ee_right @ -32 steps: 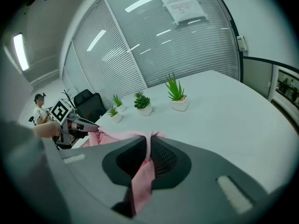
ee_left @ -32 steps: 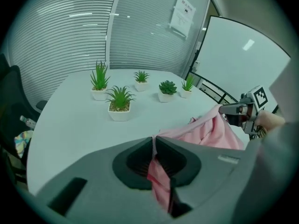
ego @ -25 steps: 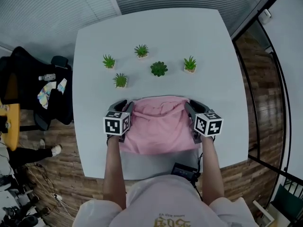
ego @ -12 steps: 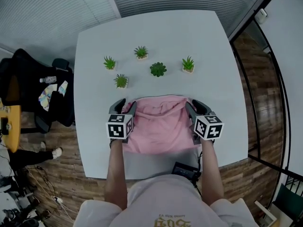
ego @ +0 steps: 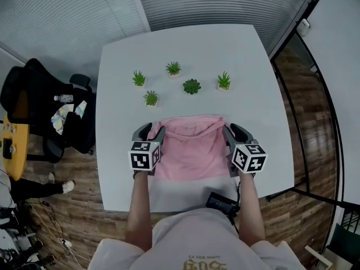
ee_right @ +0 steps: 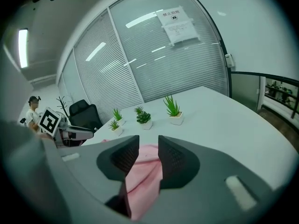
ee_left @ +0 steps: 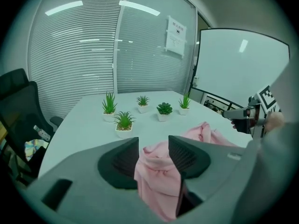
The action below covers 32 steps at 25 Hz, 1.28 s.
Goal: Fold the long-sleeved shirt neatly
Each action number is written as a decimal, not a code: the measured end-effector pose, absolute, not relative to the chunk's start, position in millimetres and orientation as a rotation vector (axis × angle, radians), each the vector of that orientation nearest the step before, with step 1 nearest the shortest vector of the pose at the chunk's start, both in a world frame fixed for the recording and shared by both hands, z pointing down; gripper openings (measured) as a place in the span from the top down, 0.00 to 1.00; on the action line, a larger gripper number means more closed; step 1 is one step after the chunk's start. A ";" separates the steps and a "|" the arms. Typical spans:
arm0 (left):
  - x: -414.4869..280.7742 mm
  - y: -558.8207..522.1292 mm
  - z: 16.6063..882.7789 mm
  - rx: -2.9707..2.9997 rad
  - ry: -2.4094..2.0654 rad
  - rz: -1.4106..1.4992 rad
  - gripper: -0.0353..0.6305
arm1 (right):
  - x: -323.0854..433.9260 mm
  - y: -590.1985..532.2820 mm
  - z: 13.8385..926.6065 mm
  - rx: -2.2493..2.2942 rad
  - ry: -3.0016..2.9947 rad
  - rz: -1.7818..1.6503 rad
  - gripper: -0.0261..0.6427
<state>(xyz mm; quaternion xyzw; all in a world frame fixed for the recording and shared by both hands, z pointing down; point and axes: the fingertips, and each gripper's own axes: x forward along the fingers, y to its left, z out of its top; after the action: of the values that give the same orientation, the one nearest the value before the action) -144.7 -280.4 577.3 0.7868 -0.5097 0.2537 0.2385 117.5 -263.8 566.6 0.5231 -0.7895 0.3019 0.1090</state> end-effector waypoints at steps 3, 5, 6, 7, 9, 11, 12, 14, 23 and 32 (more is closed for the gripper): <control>-149.0 -269.3 565.5 2.170 -1.405 0.676 0.64 | 111.1 -253.5 556.8 1.543 -2.338 0.867 0.75; -151.1 -260.9 558.5 2.177 -1.411 0.655 0.64 | 106.4 -245.7 550.3 1.544 -2.349 0.853 0.76; -151.8 -256.3 555.7 2.180 -1.411 0.644 0.64 | 104.3 -241.6 546.9 1.546 -2.354 0.847 0.76; -152.0 -251.6 553.2 2.183 -1.409 0.636 0.64 | 102.2 -237.4 543.5 1.549 -2.359 0.842 0.76; -151.4 -241.0 548.4 2.197 -1.401 0.631 0.64 | 98.6 -228.4 537.0 1.555 -2.368 0.834 0.77; -150.0 -229.1 541.9 2.218 -1.394 0.629 0.64 | 96.1 -218.6 530.9 1.568 -2.377 0.829 0.78; -149.3 -223.3 538.1 2.228 -1.392 0.625 0.64 | 95.0 -213.6 527.9 1.574 -2.381 0.826 0.78; -148.6 -212.4 531.4 2.242 -1.392 0.612 0.64 | 91.9 -203.4 521.4 1.581 -2.392 0.816 0.78; -142.1 -164.3 505.2 2.295 -1.393 0.533 0.66 | 89.1 -149.0 495.1 1.624 -2.441 0.791 0.82; -141.6 -109.4 462.4 2.384 -1.463 0.462 0.78 | 88.3 -92.2 462.2 1.702 -2.509 0.715 0.88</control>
<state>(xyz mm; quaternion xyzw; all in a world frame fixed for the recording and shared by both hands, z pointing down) -141.6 -109.4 462.4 0.8311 -0.5100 0.1612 0.1525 88.3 -92.2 462.2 0.5462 -0.8055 0.2295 0.0133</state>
